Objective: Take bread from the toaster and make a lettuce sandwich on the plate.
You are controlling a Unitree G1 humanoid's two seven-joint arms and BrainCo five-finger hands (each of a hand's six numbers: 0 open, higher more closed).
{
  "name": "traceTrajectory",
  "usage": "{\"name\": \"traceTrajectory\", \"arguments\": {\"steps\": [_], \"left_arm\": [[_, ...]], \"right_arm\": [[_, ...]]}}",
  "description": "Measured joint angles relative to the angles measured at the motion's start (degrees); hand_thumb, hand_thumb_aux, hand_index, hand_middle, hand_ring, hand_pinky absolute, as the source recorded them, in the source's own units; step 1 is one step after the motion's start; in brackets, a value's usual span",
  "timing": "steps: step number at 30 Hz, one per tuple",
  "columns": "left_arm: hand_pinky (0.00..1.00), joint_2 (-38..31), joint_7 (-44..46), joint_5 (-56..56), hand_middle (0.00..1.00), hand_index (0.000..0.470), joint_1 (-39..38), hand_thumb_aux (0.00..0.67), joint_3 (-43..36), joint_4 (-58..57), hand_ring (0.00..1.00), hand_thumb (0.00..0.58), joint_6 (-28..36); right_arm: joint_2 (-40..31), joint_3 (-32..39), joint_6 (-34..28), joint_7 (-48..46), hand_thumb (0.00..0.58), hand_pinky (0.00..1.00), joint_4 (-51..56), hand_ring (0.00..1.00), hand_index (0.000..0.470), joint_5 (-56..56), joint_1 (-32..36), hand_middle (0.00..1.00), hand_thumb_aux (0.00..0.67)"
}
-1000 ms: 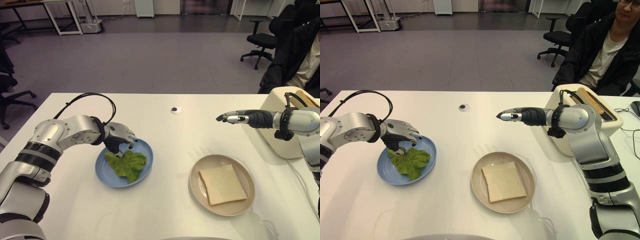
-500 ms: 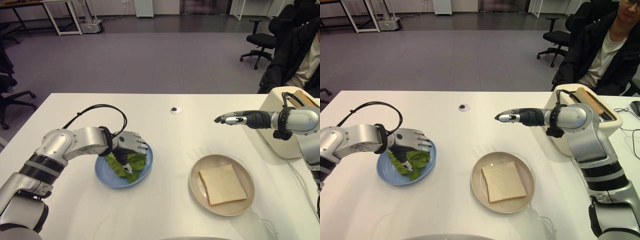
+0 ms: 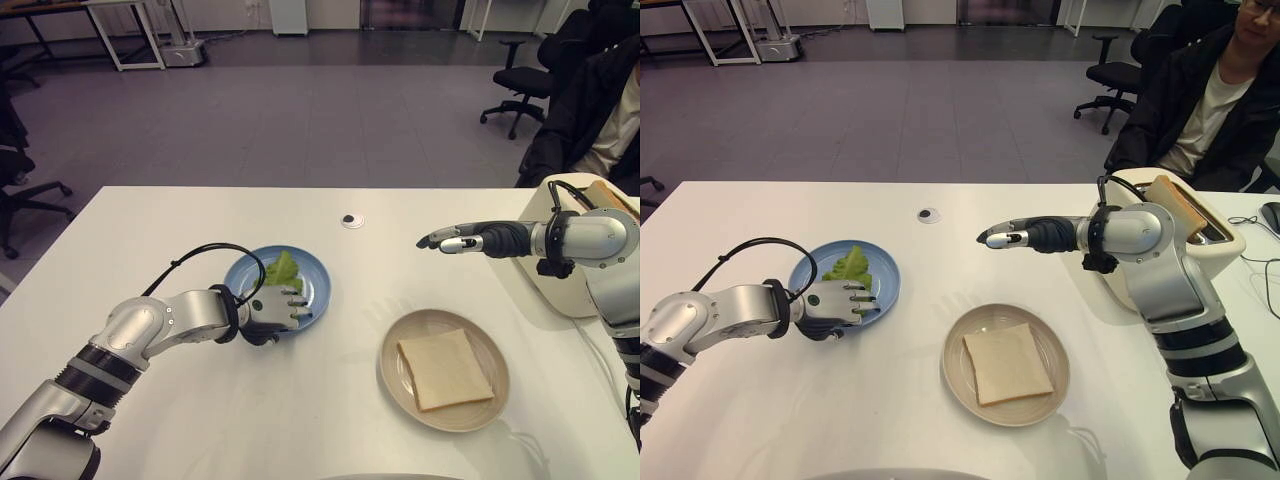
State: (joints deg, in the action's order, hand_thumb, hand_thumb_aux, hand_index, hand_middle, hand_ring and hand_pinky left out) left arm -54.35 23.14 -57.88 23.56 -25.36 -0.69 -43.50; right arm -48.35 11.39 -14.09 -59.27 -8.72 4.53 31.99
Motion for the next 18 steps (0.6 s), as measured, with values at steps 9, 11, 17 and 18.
{"name": "traceTrajectory", "arguments": {"steps": [9,11,17,18], "left_arm": [[0.0,0.6,3.6,12.5,0.0,0.47,-0.6,0.67,4.1,3.8,0.0,0.58,1.9],[0.0,0.1,7.3,19.7,0.0,0.47,-1.2,0.67,5.3,6.3,0.0,0.58,3.0],[0.0,-4.8,19.4,34.0,0.0,0.47,-8.5,0.67,5.9,13.8,0.0,0.58,7.9],[0.0,-5.4,20.9,34.9,0.0,0.47,-9.8,0.67,5.9,14.7,0.0,0.58,9.1]], "right_arm": [[0.9,1.5,2.3,-0.1,0.0,0.0,3.3,0.0,0.0,0.5,1.3,0.0,0.0],[1.0,1.6,2.4,-0.1,0.0,0.0,3.4,0.0,0.0,0.5,1.4,0.0,0.0],[1.0,1.7,2.4,-0.1,0.0,0.0,3.5,0.0,0.0,0.9,1.7,0.0,0.0],[1.0,1.7,2.3,-0.1,0.0,0.0,3.4,0.0,0.0,0.9,1.7,0.0,0.0]]}}
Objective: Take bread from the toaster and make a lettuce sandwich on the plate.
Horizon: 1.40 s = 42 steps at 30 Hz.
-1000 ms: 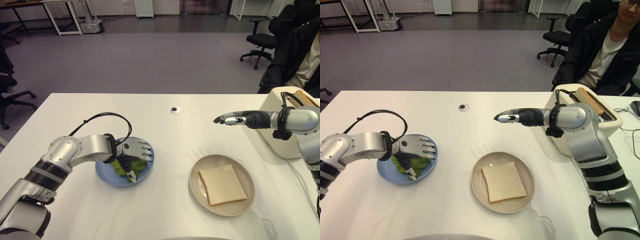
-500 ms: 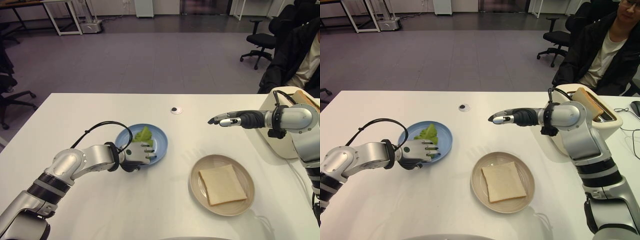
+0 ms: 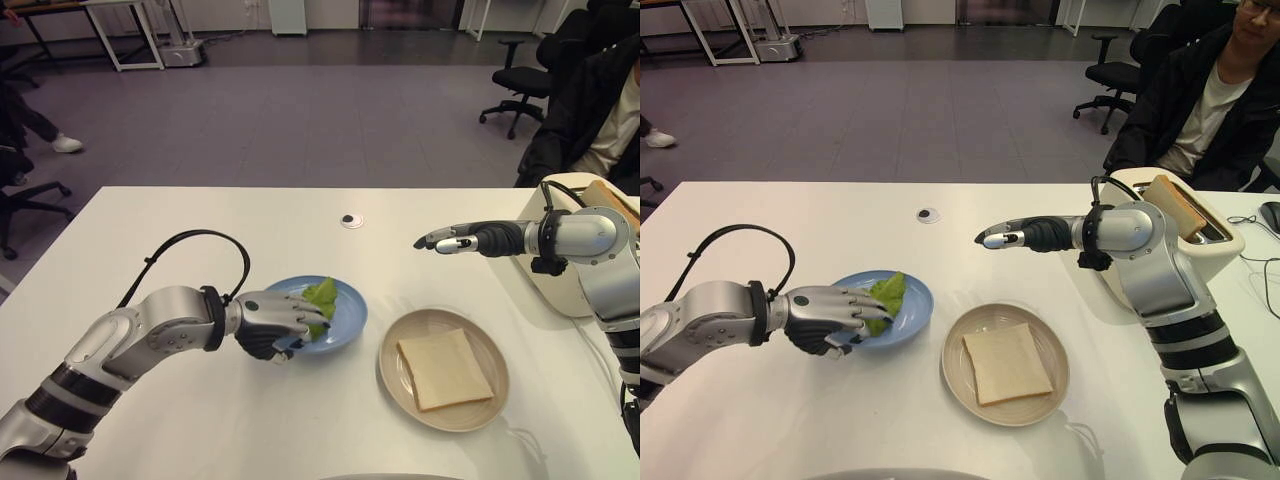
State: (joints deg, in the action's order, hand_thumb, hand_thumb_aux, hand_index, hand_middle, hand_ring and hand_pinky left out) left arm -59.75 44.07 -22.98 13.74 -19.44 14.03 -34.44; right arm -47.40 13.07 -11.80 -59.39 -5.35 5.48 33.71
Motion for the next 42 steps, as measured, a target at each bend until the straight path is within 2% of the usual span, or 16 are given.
{"name": "traceTrajectory", "arguments": {"steps": [6,7,8,9,10,11,12,18,22,30,35,39,41,42], "left_arm": [[0.0,-2.4,5.4,1.8,0.0,0.47,-6.8,0.67,1.4,3.9,0.0,0.58,5.7],[0.0,-2.4,5.7,1.8,0.0,0.448,-7.2,0.638,1.6,4.3,0.0,0.579,6.3],[0.0,-2.3,6.1,1.8,0.0,0.404,-7.3,0.575,1.7,4.4,0.0,0.568,6.4],[0.0,-2.2,6.4,1.8,0.0,0.297,-7.3,0.423,1.7,4.7,0.0,0.501,6.8],[0.0,-2.0,6.6,1.7,0.0,0.162,-7.4,0.231,1.6,4.9,0.0,0.331,7.1],[0.0,-1.8,7.3,1.5,0.0,0.022,-8.2,0.032,1.4,5.0,0.0,0.053,7.6],[0.0,-1.3,7.3,1.5,0.0,0.0,-8.6,0.0,1.4,5.3,0.0,0.0,8.2],[0.0,-0.6,8.6,3.4,0.0,0.0,-8.8,0.0,2.2,6.1,0.0,0.0,9.5],[0.0,1.3,5.5,4.2,0.0,0.0,-0.8,0.0,6.8,4.2,0.0,0.0,9.3],[0.0,1.8,-11.1,-24.6,0.0,0.0,7.1,0.0,5.3,-7.3,0.0,0.0,2.2],[0.0,5.7,-18.1,-33.8,0.0,0.0,7.4,0.0,1.0,-9.5,0.0,0.0,0.5],[0.0,8.1,-18.4,-36.1,0.0,0.0,6.2,0.0,-2.5,-9.5,0.0,0.0,0.4],[0.0,8.1,-18.4,-38.9,0.0,0.107,5.6,0.152,-4.2,-9.6,0.0,0.234,0.3],[0.0,8.1,-18.7,-39.6,0.0,0.125,5.5,0.179,-4.6,-9.5,0.0,0.268,0.4]], "right_arm": [[0.0,0.0,-0.3,0.0,0.0,0.0,-0.7,0.0,0.0,0.0,0.0,0.0,0.0],[0.0,0.0,-0.3,0.0,0.0,0.0,-0.8,0.0,0.0,0.0,0.0,0.0,0.0],[0.0,0.0,-0.5,0.0,0.0,0.0,-0.9,0.0,0.0,0.0,0.0,0.0,0.0],[0.0,0.0,-0.5,0.0,0.0,0.0,-1.0,0.0,0.0,0.0,0.0,0.0,0.0],[0.0,0.0,-0.5,0.0,0.0,0.0,-1.0,0.0,0.0,0.0,0.0,0.0,0.0],[0.0,0.0,-0.5,0.0,0.0,0.0,-0.9,0.0,0.0,0.0,0.0,0.0,0.0],[0.1,0.0,-0.3,-0.2,0.0,0.0,-0.7,0.0,0.0,0.0,0.1,0.0,0.0],[0.3,0.1,0.0,-0.3,0.0,0.0,-0.1,0.0,0.0,0.0,0.5,0.0,0.0],[0.2,0.1,-0.2,-0.6,0.0,0.0,-0.3,0.0,0.0,0.0,0.5,0.0,0.0],[-0.3,-0.2,-0.5,-1.0,0.0,0.0,-1.8,0.0,0.0,0.0,-0.6,0.0,0.0],[-0.4,-0.2,-0.7,-1.1,0.0,0.0,-2.0,0.0,0.0,0.0,-1.0,0.0,0.0],[-0.4,-0.2,-1.1,-1.1,0.0,0.0,-2.5,0.0,0.0,0.0,-1.3,0.0,0.0],[-0.4,-0.2,-1.4,-1.1,0.0,0.0,-2.7,0.0,0.0,0.0,-1.3,0.0,0.0],[-0.4,-0.2,-1.6,-1.1,0.0,0.0,-2.9,0.0,0.0,0.0,-1.3,0.0,0.0]]}}
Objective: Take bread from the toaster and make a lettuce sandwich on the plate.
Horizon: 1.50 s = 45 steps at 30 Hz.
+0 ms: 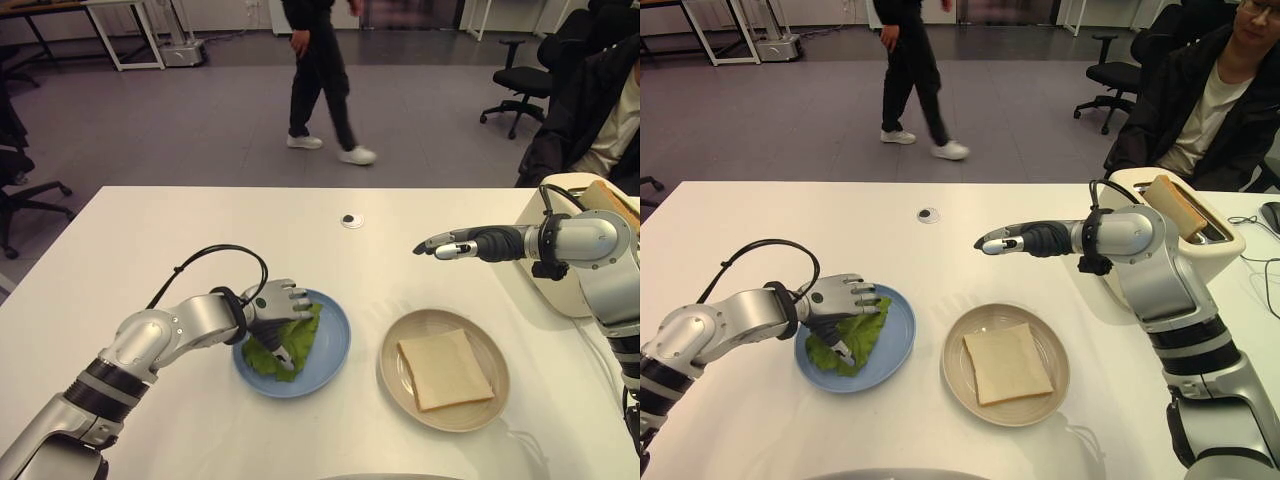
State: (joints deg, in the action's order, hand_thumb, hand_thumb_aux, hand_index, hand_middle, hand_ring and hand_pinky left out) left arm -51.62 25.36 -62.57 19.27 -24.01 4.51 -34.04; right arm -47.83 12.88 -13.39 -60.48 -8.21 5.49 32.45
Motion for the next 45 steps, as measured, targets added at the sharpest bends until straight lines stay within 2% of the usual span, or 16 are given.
{"name": "traceTrajectory", "arguments": {"steps": [1,2,13,19,22,27,30,35,39,43,44,45], "left_arm": [[0.0,0.0,-0.6,-1.2,0.0,0.247,0.2,0.352,-0.3,0.2,0.0,0.449,0.0],[0.0,0.1,-1.2,-2.1,0.0,0.47,0.5,0.67,-1.1,0.3,0.0,0.58,0.1],[0.0,1.8,-5.1,-3.5,0.0,0.47,2.0,0.67,-3.5,-0.8,0.0,0.58,0.3],[0.0,1.4,-0.6,5.3,0.0,0.47,2.5,0.67,-1.2,0.5,0.0,0.58,-0.6],[0.0,2.4,1.9,8.9,0.0,0.47,9.5,0.67,1.1,4.7,0.0,0.58,-1.1],[0.0,11.5,4.2,8.4,0.0,0.47,16.0,0.67,-3.4,7.3,0.0,0.58,-2.5],[0.0,20.9,4.8,7.1,0.0,0.47,18.8,0.67,-9.4,7.1,0.0,0.58,-3.4],[0.0,27.4,4.4,4.7,0.0,0.47,19.5,0.67,-15.0,2.3,0.0,0.58,-3.9],[0.0,25.0,3.5,4.6,0.0,0.47,19.5,0.67,-14.1,0.2,0.0,0.58,-4.8],[0.0,17.7,4.4,6.5,0.0,0.47,17.2,0.67,-8.4,-2.8,0.0,0.58,-1.8],[0.0,15.9,6.0,7.6,0.0,0.446,15.0,0.636,-6.8,-3.3,0.0,0.578,0.2],[0.0,14.4,7.6,8.7,0.0,0.389,12.6,0.554,-5.5,-3.5,0.0,0.563,2.3]], "right_arm": [[0.0,0.0,-0.3,0.0,0.0,0.0,-0.5,0.0,0.0,0.0,0.0,0.0,0.0],[0.0,0.0,-0.5,0.0,0.0,0.0,-1.0,0.0,0.0,0.0,0.0,0.0,0.0],[0.0,-0.5,-1.7,0.0,0.0,0.0,-5.5,0.0,0.0,-0.6,-1.3,0.0,0.0],[0.0,-0.5,-1.0,0.6,0.0,0.0,-3.8,0.0,0.0,-0.5,-1.0,0.0,0.0],[0.0,-1.0,-0.8,1.4,0.0,0.0,-2.5,0.0,0.0,-0.2,-0.1,0.0,0.0],[0.0,-1.1,-0.5,2.1,0.0,0.0,-0.6,0.0,0.0,0.1,0.3,0.0,0.0],[-0.1,-1.3,-0.2,2.2,0.0,0.0,0.6,0.0,0.0,0.1,0.7,0.0,0.0],[-0.1,-1.6,0.1,2.5,0.0,0.0,1.6,0.0,0.0,0.2,1.4,0.0,0.0],[-0.4,-2.2,-0.5,3.1,0.0,0.0,0.5,0.0,0.0,0.2,0.8,0.0,0.0],[-0.9,-3.2,-2.0,3.9,0.0,0.0,-1.2,0.0,0.0,0.2,-1.2,0.0,0.0],[-1.0,-3.4,-2.3,4.0,0.0,0.0,-1.7,0.0,0.0,0.2,-1.5,0.0,0.0],[-1.1,-3.4,-2.4,4.1,0.0,0.0,-2.0,0.0,0.0,0.2,-1.7,0.0,0.0]]}}
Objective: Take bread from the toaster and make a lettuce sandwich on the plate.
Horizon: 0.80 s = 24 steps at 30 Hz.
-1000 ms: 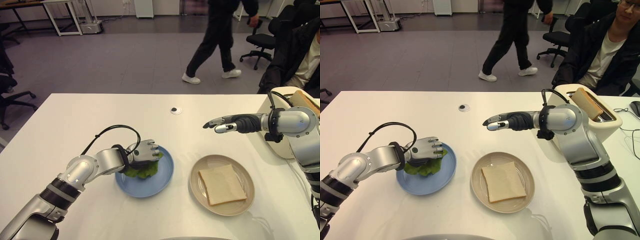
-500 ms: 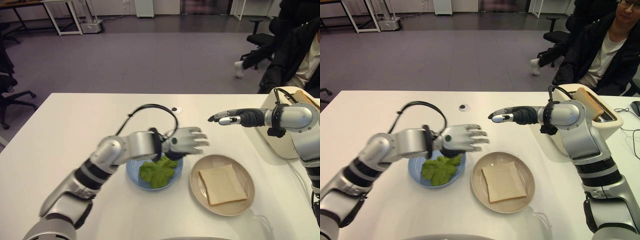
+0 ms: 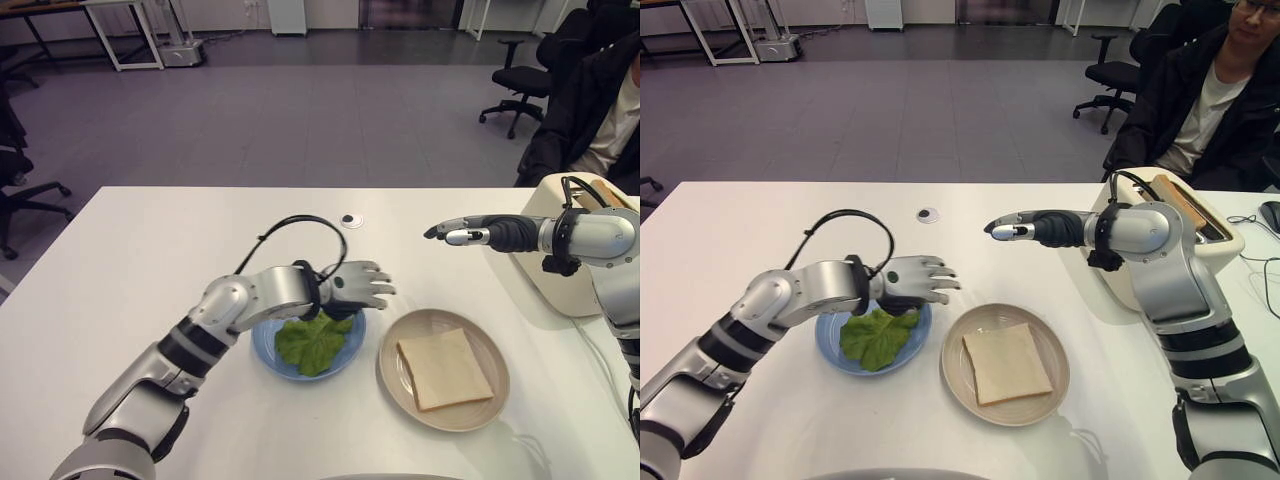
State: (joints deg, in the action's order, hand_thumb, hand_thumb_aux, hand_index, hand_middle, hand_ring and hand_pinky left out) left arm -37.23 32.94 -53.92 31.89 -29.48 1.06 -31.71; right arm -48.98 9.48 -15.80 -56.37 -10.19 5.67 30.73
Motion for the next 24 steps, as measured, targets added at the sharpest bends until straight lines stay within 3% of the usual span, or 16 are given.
{"name": "traceTrajectory", "arguments": {"steps": [1,2,3,4,11,19,20,21,22,24], "left_arm": [[0.0,-1.5,2.1,1.4,0.0,0.363,-2.5,0.518,1.4,0.4,0.0,0.55,2.2],[0.0,-3.7,4.7,3.1,0.0,0.184,-6.1,0.263,2.9,1.2,0.0,0.366,4.6],[0.0,-4.8,6.2,3.7,0.0,0.018,-7.9,0.026,3.7,2.3,0.0,0.045,5.7],[0.0,-5.9,7.4,4.3,0.0,0.0,-9.7,0.0,4.4,3.6,0.0,0.0,6.8],[0.0,-11.0,10.7,4.2,0.0,0.0,-16.6,0.0,7.4,12.1,0.0,0.0,9.3],[0.0,-11.8,2.3,-6.2,0.0,0.0,-17.4,0.0,7.0,12.4,0.0,0.0,6.4],[0.0,-11.8,0.1,-8.3,0.0,0.142,-17.2,0.202,6.4,12.1,0.0,0.297,5.8],[0.0,-11.8,-2.1,-10.2,0.0,0.24,-16.8,0.342,5.8,11.6,0.0,0.441,5.1],[0.0,-11.1,-4.9,-11.9,0.0,0.47,-16.5,0.67,5.1,11.0,0.0,0.58,4.6],[0.0,-8.9,-9.4,-12.7,0.0,0.47,-16.5,0.67,3.6,10.2,0.0,0.58,4.3]], "right_arm": [[-0.1,-0.1,-0.2,0.0,0.0,0.0,-0.3,0.0,0.0,0.0,-0.3,0.0,0.0],[-0.4,-0.2,-0.4,0.0,0.0,0.0,-0.8,0.0,0.0,0.0,-0.8,0.0,0.0],[-0.5,-0.3,-0.5,0.1,0.0,0.0,-1.0,0.0,0.0,0.0,-1.0,0.0,0.0],[-0.5,-0.4,-0.5,0.0,0.0,0.0,-1.1,0.0,0.0,0.0,-1.1,0.0,0.0],[-0.7,-0.3,-0.1,-0.3,0.0,0.0,-0.9,0.0,0.0,-0.1,-1.2,0.0,0.0],[-0.3,1.3,0.2,-0.9,0.0,0.0,-0.8,0.0,0.0,-0.1,-0.5,0.0,0.0],[-0.2,1.3,0.1,-0.9,0.0,0.0,-1.3,0.0,0.0,-0.1,-0.4,0.0,0.0],[-0.1,1.3,0.0,-0.9,0.0,0.0,-1.8,0.0,0.0,-0.1,-0.4,0.0,0.0],[0.1,1.5,0.0,-1.1,0.0,0.0,-2.4,0.0,0.0,-0.1,0.0,0.0,0.0],[0.6,1.8,0.0,-1.3,0.0,0.0,-2.8,0.0,0.0,-0.1,1.2,0.0,0.0]]}}
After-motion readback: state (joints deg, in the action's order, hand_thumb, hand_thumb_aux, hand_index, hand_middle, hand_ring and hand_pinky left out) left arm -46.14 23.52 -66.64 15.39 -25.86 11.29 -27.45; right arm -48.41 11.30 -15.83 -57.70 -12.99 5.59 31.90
